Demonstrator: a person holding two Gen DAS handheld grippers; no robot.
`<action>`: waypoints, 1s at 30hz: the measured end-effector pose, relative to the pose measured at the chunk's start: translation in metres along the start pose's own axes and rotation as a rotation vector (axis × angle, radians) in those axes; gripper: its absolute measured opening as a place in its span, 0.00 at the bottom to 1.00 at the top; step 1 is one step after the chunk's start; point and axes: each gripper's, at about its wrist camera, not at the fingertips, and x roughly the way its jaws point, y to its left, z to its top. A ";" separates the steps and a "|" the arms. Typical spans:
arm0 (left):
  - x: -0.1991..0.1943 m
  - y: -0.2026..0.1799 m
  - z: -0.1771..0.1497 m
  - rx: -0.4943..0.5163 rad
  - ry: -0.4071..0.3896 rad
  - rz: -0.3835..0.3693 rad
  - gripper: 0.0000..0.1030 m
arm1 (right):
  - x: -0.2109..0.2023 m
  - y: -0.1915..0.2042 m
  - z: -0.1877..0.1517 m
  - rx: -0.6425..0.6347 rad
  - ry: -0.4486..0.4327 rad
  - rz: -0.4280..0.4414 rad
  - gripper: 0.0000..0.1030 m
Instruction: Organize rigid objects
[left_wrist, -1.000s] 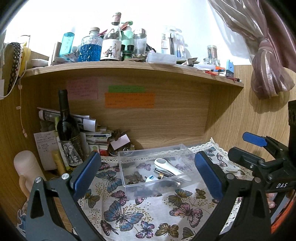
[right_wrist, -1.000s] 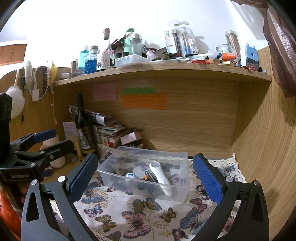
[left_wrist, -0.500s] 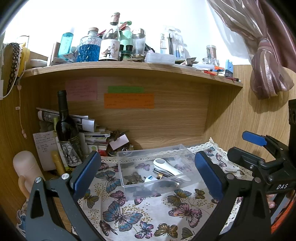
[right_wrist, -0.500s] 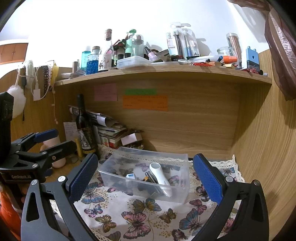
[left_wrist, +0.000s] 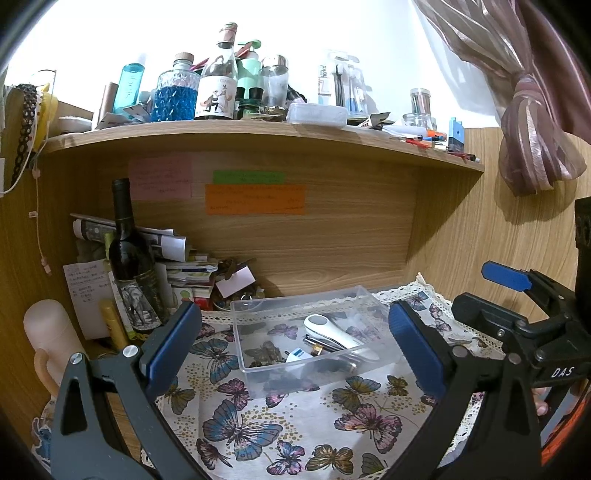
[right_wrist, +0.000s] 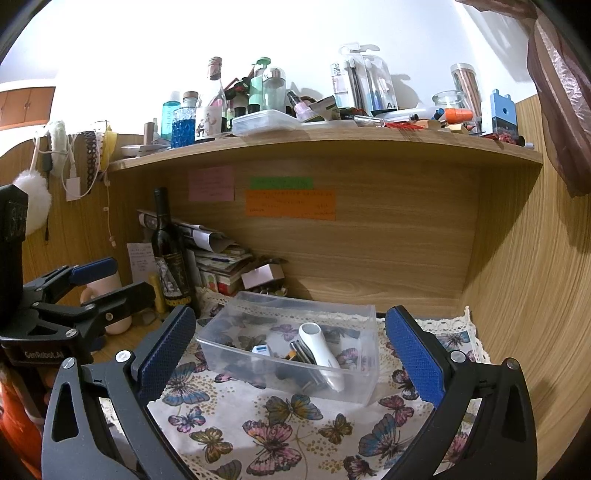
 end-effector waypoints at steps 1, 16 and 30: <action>0.000 0.000 0.000 -0.001 0.000 -0.003 1.00 | 0.000 0.000 0.000 0.000 0.000 0.000 1.00; 0.003 -0.004 -0.001 -0.001 0.003 -0.010 1.00 | 0.002 -0.002 -0.002 0.004 0.006 0.005 1.00; 0.007 0.002 0.000 -0.008 -0.002 -0.025 1.00 | 0.007 -0.008 -0.005 0.018 0.020 0.008 1.00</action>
